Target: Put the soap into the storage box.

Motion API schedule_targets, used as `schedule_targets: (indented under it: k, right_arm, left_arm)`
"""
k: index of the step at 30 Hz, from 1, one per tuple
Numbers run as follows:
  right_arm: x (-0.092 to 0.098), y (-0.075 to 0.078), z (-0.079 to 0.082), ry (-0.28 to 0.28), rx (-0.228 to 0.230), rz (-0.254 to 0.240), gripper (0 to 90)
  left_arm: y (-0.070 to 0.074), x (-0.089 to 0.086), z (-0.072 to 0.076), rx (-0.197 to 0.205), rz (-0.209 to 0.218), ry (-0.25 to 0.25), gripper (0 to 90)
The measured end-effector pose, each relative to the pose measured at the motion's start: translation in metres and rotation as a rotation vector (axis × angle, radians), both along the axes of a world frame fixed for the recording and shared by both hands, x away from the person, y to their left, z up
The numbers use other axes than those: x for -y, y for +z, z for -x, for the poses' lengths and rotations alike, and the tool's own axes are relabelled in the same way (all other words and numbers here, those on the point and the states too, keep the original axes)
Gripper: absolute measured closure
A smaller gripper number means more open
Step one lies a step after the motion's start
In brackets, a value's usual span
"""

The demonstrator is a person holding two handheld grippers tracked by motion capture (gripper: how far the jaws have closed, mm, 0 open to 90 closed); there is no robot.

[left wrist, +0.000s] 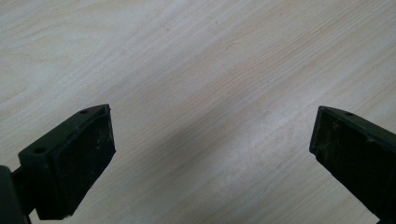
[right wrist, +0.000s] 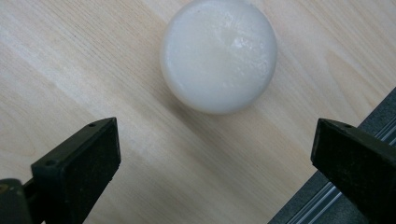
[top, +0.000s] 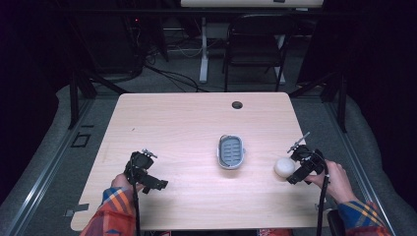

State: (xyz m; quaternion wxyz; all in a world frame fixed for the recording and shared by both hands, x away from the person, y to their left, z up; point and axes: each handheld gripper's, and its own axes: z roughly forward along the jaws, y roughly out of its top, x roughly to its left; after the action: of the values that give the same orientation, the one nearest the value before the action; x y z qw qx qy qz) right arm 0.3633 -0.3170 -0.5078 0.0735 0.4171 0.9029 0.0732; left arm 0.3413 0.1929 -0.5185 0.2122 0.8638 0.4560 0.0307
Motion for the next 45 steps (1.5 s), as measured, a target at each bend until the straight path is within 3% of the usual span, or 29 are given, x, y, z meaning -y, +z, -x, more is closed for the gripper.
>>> schedule_targets:
  k: [8, 10, 12, 15, 16, 18, 20, 23, 26, 33, 35, 36, 37, 38, 45]
  right_arm:
    - [-0.004, 0.003, -0.010, 0.000, 0.004, -0.009, 1.0]
    - [-0.006, 0.005, -0.014, 0.023, -0.009, 0.021, 0.5]
    - [-0.009, 0.002, -0.015, -0.007, 0.011, -0.023, 0.0]
    - [-0.011, 0.007, -0.022, 0.041, -0.019, 0.042, 0.0]
    - [-0.012, 0.005, -0.021, 0.019, -0.001, 0.009, 0.0]
    - [-0.014, 0.007, -0.025, 0.031, -0.013, 0.029, 0.0]
    - [-0.015, 0.005, -0.028, 0.022, 0.003, 0.007, 0.0]
    - [-0.017, 0.006, -0.033, 0.032, -0.015, 0.033, 0.0]
    - [-0.019, 0.003, -0.036, 0.015, -0.001, 0.008, 0.0]
    - [-0.023, -0.003, -0.046, 0.026, -0.035, 0.016, 0.0]
    - [-0.024, -0.002, -0.049, 0.049, -0.061, 0.042, 0.0]
    - [-0.025, -0.008, -0.047, 0.000, -0.025, -0.019, 0.0]
    - [-0.025, -0.006, -0.049, 0.029, -0.055, 0.021, 0.0]
    - [-0.026, -0.007, -0.050, 0.034, -0.064, 0.032, 0.0]
    - [-0.028, -0.014, -0.055, 0.042, -0.087, 0.058, 4.0]
  left_arm:
    - [0.000, 0.001, 0.000, 0.002, -0.003, -0.003, 0.1]
    - [0.000, 0.000, 0.000, 0.000, -0.003, -0.002, 0.1]
    - [0.000, 0.001, 0.000, 0.001, -0.005, -0.006, 0.1]
    - [0.000, 0.000, 0.000, 0.000, -0.003, -0.003, 0.1]
    - [0.000, 0.000, 0.000, 0.002, -0.003, -0.005, 0.1]
    - [0.000, 0.001, 0.000, 0.001, -0.002, -0.004, 0.1]
    - [0.000, 0.001, 0.000, 0.001, -0.002, -0.005, 0.1]
    - [0.000, 0.001, 0.000, 0.001, -0.003, -0.007, 0.1]
    - [0.000, 0.001, 0.000, 0.001, -0.002, -0.006, 0.1]
    - [0.000, 0.001, -0.001, 0.001, -0.001, -0.005, 0.1]
    - [0.000, 0.001, -0.001, 0.002, -0.001, -0.005, 0.1]
    - [0.000, 0.001, -0.001, 0.002, -0.001, -0.005, 0.0]
    - [0.000, 0.001, -0.001, 0.001, -0.002, -0.006, 0.1]
    - [0.000, 0.001, 0.000, 0.002, -0.001, -0.006, 0.1]
    - [0.000, 0.001, -0.001, 0.001, -0.001, -0.006, 0.1]
